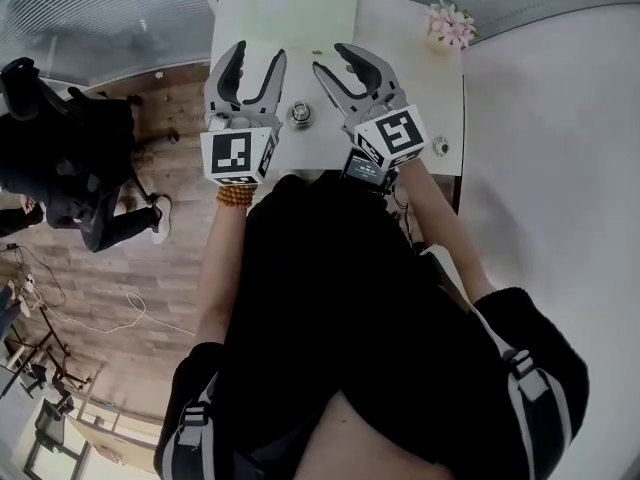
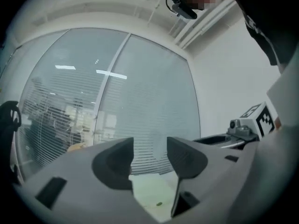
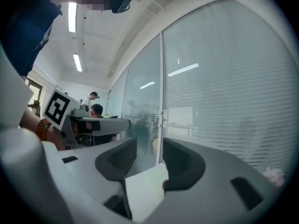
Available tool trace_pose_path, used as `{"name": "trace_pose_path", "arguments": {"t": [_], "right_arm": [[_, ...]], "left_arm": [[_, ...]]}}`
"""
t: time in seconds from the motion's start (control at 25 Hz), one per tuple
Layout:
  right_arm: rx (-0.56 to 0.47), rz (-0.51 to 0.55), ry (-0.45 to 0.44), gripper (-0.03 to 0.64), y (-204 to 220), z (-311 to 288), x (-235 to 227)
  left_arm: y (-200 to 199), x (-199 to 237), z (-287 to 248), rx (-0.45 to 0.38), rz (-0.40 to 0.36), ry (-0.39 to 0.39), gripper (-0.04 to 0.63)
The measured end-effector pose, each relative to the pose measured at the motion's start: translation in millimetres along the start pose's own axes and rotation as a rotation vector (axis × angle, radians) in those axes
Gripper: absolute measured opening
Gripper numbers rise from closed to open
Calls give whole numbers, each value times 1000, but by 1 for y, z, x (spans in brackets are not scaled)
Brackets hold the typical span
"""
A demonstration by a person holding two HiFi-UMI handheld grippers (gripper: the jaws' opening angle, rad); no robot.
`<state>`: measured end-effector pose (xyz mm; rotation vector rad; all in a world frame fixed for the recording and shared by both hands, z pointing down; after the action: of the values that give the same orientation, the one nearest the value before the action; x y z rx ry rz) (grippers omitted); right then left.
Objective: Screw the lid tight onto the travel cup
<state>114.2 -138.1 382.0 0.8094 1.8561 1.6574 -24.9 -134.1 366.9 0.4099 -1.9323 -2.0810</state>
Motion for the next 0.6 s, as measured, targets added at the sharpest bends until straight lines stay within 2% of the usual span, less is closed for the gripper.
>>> {"name": "trace_pose_path", "arguments": {"t": [0.2,0.32,0.44,0.6], "right_arm": [[-77,-43,197,127,-5,10,-8],[-79,-32,281,57,-2,12,-7],[-59,-29,294,24,5,12,-3],[-51,-37,278,15,7,11,1]], "left_arm": [[-6,-9,-1,-45,-8,-97,143],[-5,-12,4,-71,-13,-151,68],[-3,-21,7,-94,-6,-141,36],[7,-25,8,-61,-34,-131,18]]}}
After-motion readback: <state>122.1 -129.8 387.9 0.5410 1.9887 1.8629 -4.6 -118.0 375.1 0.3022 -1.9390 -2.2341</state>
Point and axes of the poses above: the fingertips, and each gripper's own axes: z backward along the fingers, x to its left, y out of its underside, the point moved 4 cm from there along z, backward along the fingers, and after that the axes turned 4 degrees about -z, right-handed, at the moved point
